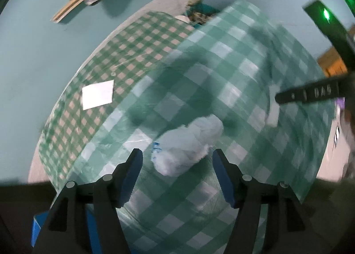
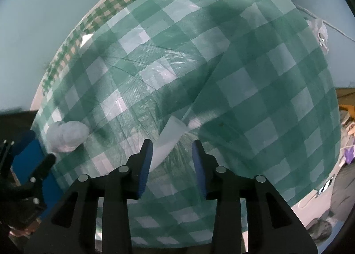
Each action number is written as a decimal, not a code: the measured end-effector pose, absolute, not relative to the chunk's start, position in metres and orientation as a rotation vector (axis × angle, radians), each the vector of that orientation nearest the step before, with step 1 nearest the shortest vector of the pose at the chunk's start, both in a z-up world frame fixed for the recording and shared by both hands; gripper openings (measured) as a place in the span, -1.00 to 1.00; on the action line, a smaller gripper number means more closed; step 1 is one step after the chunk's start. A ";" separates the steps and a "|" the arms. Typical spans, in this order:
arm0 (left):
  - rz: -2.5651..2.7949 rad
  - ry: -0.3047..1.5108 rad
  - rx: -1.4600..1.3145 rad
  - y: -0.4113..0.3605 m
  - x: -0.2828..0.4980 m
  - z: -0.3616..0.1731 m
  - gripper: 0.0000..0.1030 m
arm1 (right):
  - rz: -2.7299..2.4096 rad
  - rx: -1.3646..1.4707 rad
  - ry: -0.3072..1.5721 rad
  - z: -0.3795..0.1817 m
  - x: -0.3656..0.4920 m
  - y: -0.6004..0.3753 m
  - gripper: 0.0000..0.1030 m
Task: Organize soft objects
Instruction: 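Grasp the white plastic bag with the left gripper and lift it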
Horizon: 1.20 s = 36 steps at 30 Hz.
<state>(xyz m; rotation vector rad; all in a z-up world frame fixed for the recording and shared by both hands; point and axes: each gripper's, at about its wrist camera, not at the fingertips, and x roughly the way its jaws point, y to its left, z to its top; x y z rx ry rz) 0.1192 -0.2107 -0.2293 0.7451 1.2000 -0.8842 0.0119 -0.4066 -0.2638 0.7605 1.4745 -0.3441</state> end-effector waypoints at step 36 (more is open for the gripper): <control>-0.772 1.211 0.732 -0.220 0.119 -0.263 -0.07 | -0.352 0.642 1.499 -0.268 0.031 -0.382 -0.76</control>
